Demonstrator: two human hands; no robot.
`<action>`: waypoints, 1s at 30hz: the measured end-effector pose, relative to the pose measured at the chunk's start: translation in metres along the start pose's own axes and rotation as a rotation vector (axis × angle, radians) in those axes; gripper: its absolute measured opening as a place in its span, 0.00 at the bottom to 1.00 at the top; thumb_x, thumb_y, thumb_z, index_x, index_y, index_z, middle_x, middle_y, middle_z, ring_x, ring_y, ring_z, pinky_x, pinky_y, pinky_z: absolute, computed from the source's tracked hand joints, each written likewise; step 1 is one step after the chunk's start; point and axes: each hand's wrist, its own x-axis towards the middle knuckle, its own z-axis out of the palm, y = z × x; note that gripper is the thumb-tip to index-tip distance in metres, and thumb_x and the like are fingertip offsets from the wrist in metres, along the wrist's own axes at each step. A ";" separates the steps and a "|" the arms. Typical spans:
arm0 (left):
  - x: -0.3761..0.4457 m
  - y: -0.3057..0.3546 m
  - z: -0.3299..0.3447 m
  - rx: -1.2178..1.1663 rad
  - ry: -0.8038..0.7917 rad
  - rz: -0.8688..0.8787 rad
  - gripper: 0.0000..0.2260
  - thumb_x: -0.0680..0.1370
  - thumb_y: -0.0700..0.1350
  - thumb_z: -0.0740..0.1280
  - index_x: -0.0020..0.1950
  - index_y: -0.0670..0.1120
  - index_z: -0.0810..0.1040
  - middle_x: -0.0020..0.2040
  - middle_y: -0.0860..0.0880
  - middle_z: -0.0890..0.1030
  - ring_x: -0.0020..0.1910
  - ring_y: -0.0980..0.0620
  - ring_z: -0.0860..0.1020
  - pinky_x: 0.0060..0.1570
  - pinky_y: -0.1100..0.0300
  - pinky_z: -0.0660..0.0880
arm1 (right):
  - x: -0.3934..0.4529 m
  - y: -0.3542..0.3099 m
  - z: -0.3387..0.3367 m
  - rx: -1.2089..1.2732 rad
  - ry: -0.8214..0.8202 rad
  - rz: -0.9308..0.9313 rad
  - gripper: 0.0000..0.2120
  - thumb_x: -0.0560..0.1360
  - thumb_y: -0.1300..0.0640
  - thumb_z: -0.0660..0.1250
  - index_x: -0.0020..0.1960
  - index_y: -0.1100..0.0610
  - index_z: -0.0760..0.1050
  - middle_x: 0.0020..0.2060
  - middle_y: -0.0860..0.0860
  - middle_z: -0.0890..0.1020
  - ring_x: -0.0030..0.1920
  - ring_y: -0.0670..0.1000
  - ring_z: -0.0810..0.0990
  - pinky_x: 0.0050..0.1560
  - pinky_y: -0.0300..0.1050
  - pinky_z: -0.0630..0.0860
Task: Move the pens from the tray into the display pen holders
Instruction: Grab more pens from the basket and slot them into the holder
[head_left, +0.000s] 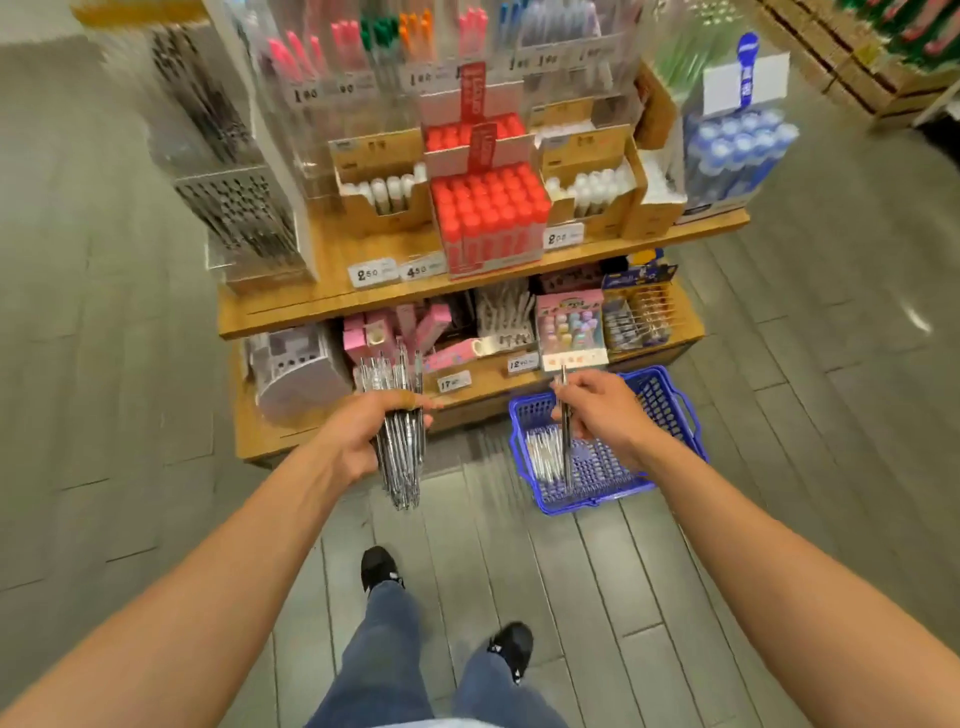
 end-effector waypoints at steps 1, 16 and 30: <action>-0.009 0.009 -0.019 -0.016 0.005 0.009 0.04 0.75 0.36 0.69 0.43 0.36 0.84 0.35 0.42 0.84 0.30 0.51 0.82 0.30 0.59 0.80 | 0.003 -0.015 0.016 -0.013 -0.019 -0.017 0.09 0.80 0.57 0.63 0.44 0.61 0.73 0.35 0.56 0.82 0.24 0.50 0.71 0.26 0.42 0.66; -0.045 0.115 -0.212 -0.186 0.006 0.127 0.11 0.66 0.37 0.73 0.48 0.35 0.81 0.37 0.41 0.83 0.32 0.48 0.81 0.31 0.56 0.80 | 0.061 -0.179 0.208 -0.102 -0.214 -0.150 0.11 0.80 0.54 0.64 0.51 0.64 0.75 0.43 0.60 0.84 0.28 0.50 0.77 0.28 0.42 0.73; 0.034 0.200 -0.246 -0.285 0.095 0.149 0.18 0.64 0.38 0.75 0.52 0.34 0.82 0.44 0.39 0.83 0.38 0.45 0.81 0.40 0.49 0.81 | 0.196 -0.271 0.264 -0.054 -0.344 -0.316 0.07 0.82 0.54 0.59 0.50 0.58 0.69 0.39 0.55 0.84 0.31 0.52 0.79 0.33 0.45 0.76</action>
